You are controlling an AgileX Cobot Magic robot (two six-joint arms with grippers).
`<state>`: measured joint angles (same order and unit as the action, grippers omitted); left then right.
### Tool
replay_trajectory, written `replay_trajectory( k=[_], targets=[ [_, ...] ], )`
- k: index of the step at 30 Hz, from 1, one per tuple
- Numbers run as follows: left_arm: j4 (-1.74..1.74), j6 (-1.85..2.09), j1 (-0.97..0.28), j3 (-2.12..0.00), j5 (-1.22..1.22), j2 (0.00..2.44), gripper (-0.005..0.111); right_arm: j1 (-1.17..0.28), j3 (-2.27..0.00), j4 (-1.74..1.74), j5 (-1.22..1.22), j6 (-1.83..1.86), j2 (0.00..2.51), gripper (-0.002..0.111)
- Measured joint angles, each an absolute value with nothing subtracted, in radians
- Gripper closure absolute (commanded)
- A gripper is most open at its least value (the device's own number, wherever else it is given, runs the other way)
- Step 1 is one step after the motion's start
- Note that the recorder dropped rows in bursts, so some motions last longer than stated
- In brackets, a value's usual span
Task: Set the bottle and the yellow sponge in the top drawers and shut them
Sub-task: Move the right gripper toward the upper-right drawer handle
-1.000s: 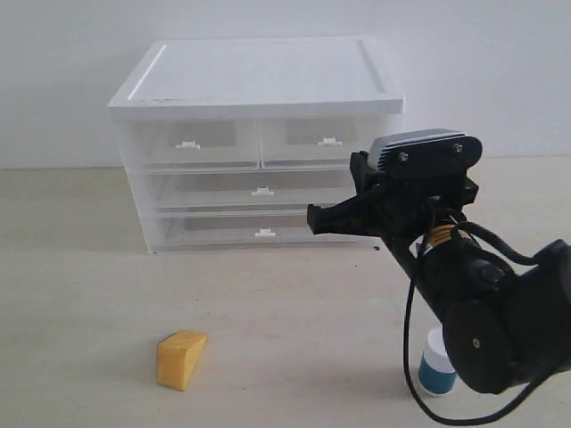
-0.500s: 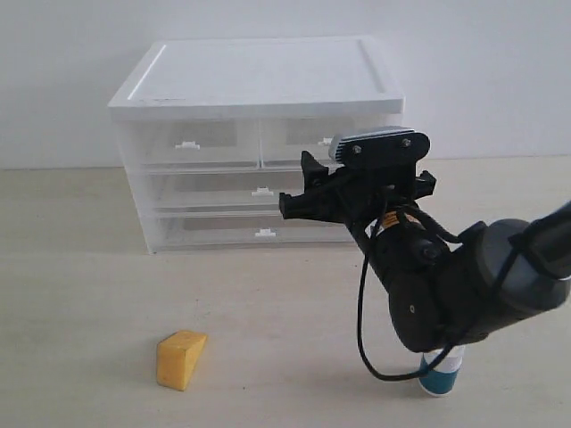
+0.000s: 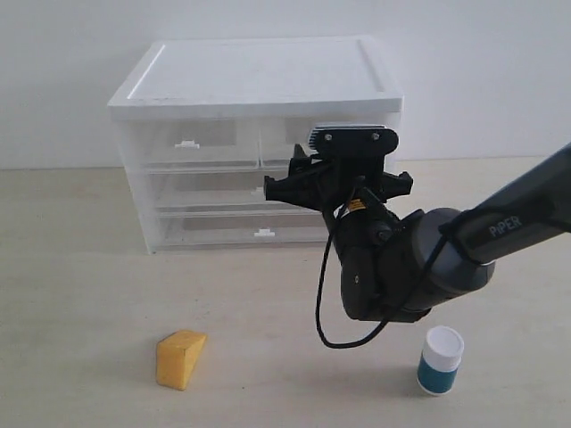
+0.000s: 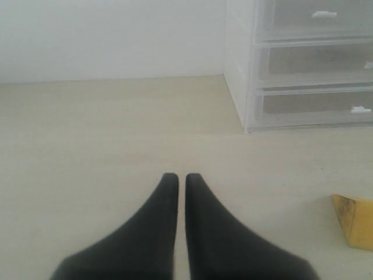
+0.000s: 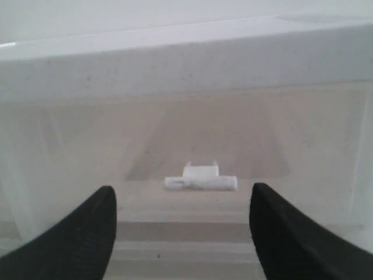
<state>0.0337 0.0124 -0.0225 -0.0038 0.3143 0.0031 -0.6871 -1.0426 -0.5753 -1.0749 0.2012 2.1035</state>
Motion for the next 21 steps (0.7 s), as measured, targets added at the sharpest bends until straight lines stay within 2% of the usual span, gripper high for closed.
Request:
replay_trajectory(
  k=[8, 10, 14, 21],
  targets=[
    [0.034, 0.012, -0.023, -0.004, 0.314, 0.003, 0.103, -0.693, -1.055, -0.602, -1.093, 0.213, 2.114, 0.049],
    [0.034, 0.012, -0.023, -0.004, 0.314, 0.003, 0.103, -0.695, -1.055, -0.604, -1.095, 0.213, 2.114, 0.056],
    [0.034, 0.012, -0.023, -0.004, 0.314, 0.003, 0.103, -0.695, -1.056, -0.626, -1.099, 0.213, 2.114, 0.079],
    [0.034, 0.012, -0.023, -0.004, 0.314, 0.003, 0.103, -0.693, -1.058, -0.62, -1.097, 0.201, 2.118, 0.08]
  ],
)
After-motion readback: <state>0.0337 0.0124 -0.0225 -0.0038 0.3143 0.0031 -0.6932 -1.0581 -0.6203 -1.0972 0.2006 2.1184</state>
